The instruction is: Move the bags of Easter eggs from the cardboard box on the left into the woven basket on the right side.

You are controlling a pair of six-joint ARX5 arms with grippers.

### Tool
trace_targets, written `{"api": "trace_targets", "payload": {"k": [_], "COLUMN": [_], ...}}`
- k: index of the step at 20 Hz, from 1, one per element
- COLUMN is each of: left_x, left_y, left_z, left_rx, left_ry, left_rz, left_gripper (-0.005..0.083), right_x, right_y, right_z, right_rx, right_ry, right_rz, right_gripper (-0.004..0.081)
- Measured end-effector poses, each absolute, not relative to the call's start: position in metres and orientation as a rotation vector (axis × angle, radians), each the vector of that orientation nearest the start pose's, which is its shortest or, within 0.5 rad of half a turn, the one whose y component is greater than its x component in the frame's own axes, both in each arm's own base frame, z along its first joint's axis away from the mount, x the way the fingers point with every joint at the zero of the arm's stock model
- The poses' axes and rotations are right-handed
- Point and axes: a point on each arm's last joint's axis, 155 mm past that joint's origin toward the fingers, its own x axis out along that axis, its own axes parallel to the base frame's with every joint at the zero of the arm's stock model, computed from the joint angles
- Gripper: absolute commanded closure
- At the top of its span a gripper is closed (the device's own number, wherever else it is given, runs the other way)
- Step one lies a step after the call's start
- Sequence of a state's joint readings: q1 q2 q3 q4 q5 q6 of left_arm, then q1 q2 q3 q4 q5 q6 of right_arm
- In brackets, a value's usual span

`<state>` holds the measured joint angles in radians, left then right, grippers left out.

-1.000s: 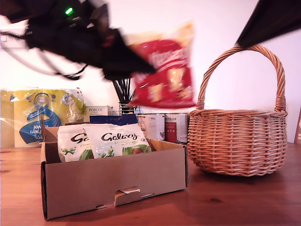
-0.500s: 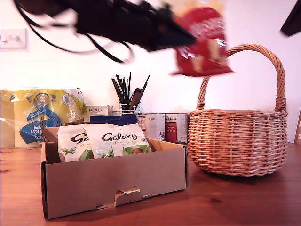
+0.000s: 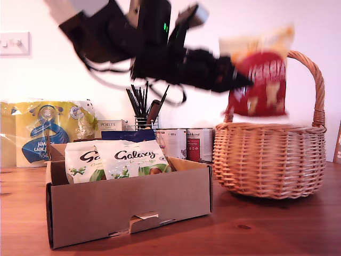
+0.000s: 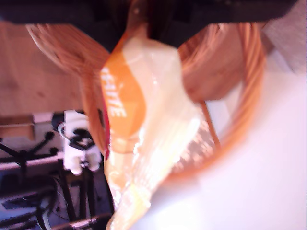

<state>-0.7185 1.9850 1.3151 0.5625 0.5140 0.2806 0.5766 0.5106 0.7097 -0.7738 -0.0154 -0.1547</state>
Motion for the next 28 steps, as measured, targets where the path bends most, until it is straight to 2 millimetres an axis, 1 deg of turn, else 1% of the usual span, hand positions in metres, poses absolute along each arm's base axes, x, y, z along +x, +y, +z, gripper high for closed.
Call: {"api": "trace_targets", "payload": {"k": [5,12,13,14,16,17,18,21,23,25,26,28], "left_x": [0.376,0.367,0.365,0.363,0.361,0.361,0.361,0.362,0.362,0.363,0.363,0.362], "left_y": [-0.45,-0.457,-0.459,-0.461,-0.462,-0.462,-0.463,-0.463,-0.463,-0.463,-0.463,-0.461], "left_z": [0.197,0.197,0.198,0.198,0.198,0.199,0.2,0.202,0.207,0.207,0.207,0.206], "left_rx": [0.264,0.265,0.265,0.265,0.271,0.276,0.282,0.285,0.283,0.285,0.286,0.29], "left_ry": [0.026,0.027,0.022,0.017,0.012,0.006,-0.006,-0.017,-0.039,-0.042,-0.04,-0.017], "left_rz": [-1.251,-1.269,-1.275,-1.279,-1.283,-1.283,-1.282,-1.281,-1.279,-1.278,-1.273,-1.271], "left_gripper": [0.0795,0.0794,0.0765,0.0693,0.0461,0.0405,0.0398,0.0401,0.0434,0.0467,0.0516,0.0658], "right_x": [0.19,0.19,0.19,0.19,0.19,0.19,0.19,0.19,0.19,0.19,0.19,0.19], "right_y": [0.127,0.127,0.127,0.127,0.127,0.127,0.127,0.127,0.127,0.127,0.127,0.127], "right_z": [0.205,0.205,0.205,0.205,0.205,0.205,0.205,0.205,0.205,0.205,0.205,0.205], "right_rx": [-0.305,-0.306,-0.306,-0.306,-0.306,-0.306,-0.305,-0.305,-0.306,-0.305,-0.305,-0.305], "right_ry": [0.507,0.507,0.507,0.507,0.507,0.507,0.507,0.507,0.507,0.507,0.507,0.507], "right_rz": [0.619,0.619,0.619,0.619,0.619,0.619,0.619,0.619,0.619,0.62,0.62,0.62], "right_gripper": [0.0782,0.0782,0.0782,0.0782,0.0782,0.0782,0.0782,0.0782,0.0782,0.0782,0.0782,0.0782]}}
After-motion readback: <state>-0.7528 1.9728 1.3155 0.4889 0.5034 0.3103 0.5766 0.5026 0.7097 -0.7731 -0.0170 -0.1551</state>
